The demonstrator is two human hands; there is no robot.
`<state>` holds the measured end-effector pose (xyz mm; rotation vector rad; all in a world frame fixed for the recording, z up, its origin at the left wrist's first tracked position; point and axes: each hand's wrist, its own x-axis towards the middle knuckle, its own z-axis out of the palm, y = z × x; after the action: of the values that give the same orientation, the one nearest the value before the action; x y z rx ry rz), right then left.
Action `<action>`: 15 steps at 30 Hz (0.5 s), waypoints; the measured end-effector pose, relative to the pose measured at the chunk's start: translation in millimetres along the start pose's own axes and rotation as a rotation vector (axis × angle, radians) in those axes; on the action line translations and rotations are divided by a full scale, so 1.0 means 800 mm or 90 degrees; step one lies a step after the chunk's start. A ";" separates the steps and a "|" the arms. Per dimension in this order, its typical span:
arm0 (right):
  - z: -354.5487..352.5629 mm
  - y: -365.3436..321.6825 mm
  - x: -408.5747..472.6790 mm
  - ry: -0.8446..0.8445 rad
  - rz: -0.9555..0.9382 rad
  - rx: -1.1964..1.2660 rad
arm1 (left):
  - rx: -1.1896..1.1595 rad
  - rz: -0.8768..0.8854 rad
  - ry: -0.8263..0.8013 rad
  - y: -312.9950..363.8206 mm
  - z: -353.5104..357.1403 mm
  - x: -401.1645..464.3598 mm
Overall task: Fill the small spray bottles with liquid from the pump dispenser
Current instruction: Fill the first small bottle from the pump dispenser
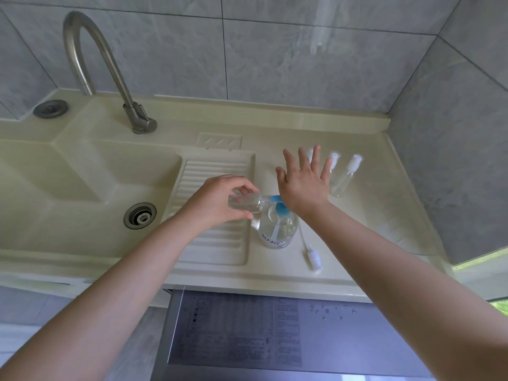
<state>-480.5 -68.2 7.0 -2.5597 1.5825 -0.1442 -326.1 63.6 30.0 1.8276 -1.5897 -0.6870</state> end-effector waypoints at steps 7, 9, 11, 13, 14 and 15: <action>-0.011 -0.003 0.003 -0.025 -0.002 -0.016 | 0.008 -0.006 0.004 0.001 -0.002 0.001; -0.007 -0.003 0.002 -0.031 0.001 -0.002 | 0.005 -0.007 0.003 0.001 -0.001 0.000; -0.003 -0.002 0.001 -0.019 -0.005 -0.011 | 0.004 -0.007 0.003 0.001 -0.001 0.000; -0.006 -0.002 0.004 -0.011 -0.010 -0.015 | 0.005 -0.010 0.002 0.000 -0.001 0.000; -0.010 -0.002 0.006 -0.015 -0.007 -0.003 | 0.005 -0.012 0.002 0.001 -0.001 0.001; -0.014 -0.003 0.009 -0.021 -0.006 0.010 | 0.005 -0.015 0.001 0.000 -0.002 0.001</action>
<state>-477.0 -74.4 18.2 -2.5438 1.5526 -0.1152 -325.1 62.5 31.0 1.8553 -1.5735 -0.6905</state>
